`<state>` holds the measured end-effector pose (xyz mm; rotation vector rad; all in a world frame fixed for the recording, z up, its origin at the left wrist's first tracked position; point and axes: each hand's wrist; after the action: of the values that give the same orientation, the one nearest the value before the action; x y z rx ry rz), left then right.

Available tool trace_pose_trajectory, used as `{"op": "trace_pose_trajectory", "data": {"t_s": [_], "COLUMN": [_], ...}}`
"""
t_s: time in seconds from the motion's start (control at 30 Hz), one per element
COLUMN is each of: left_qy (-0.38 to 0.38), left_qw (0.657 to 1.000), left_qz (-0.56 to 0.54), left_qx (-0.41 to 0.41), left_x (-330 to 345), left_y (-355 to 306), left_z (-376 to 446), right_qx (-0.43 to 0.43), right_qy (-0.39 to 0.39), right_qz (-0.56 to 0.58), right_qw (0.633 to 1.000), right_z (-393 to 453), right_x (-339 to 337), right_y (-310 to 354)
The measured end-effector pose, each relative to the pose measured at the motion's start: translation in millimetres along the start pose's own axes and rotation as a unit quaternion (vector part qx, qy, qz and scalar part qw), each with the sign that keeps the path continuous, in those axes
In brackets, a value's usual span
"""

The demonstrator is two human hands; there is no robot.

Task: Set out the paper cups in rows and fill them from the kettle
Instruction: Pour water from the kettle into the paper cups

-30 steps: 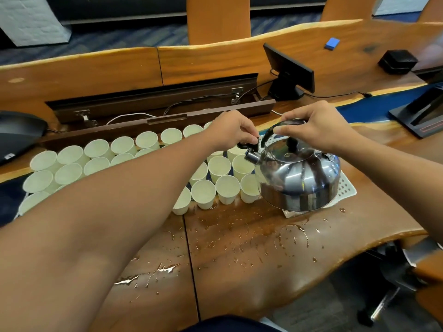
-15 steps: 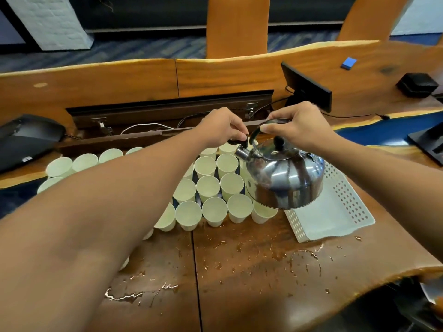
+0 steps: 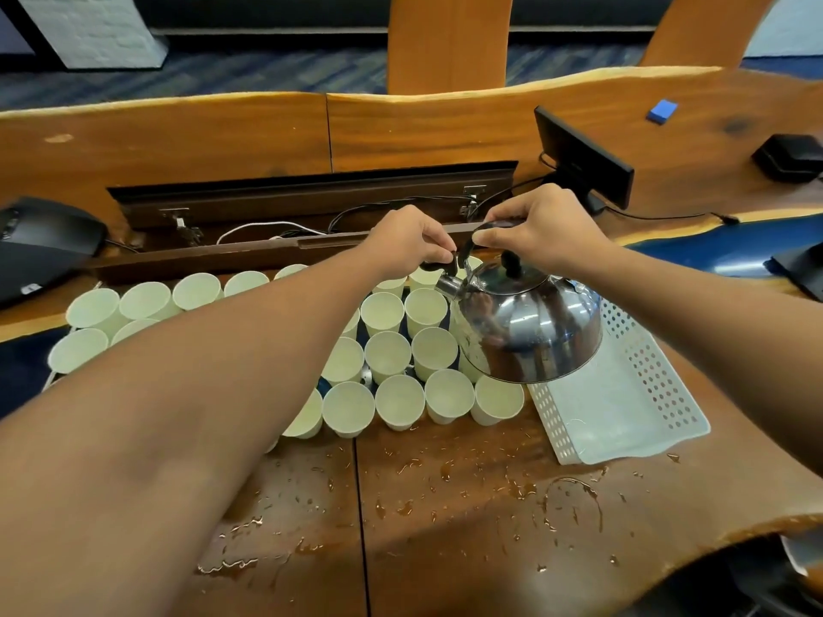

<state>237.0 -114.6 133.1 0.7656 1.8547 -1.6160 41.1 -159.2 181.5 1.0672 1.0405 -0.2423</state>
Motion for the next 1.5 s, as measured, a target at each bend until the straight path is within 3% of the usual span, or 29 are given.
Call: {"op": "trace_pose_trajectory", "data": {"t_s": [0.67, 1.1, 1.5], "left_qy": [0.004, -0.002, 0.022], "left_qw": [1.000, 1.000, 0.999], "left_qz": [-0.011, 0.014, 0.002], "left_qx": [0.003, 0.016, 0.026], "left_x": [8.4, -8.3, -2.1], "left_y": [-2.5, -10.0, -13.0], "left_z": [1.1, -2.3, -25.6], "right_qx": [0.013, 0.012, 0.013], "right_qy": [0.004, -0.038, -0.031], "right_qz": [-0.028, 0.027, 0.031], "right_qw": [1.000, 0.999, 0.999], "right_z": [3.1, -11.7, -35.8], "right_x": [0.3, -5.2, -5.2], "right_y": [0.3, -0.1, 0.3]}}
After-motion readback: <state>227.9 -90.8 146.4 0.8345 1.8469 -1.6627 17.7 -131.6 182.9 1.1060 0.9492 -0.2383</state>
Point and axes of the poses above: each hand's wrist, its own z-axis towards the middle knuckle, its own x-axis out of the palm, y = z × x, and after that the axes turned 2 degrees about z, right-handed
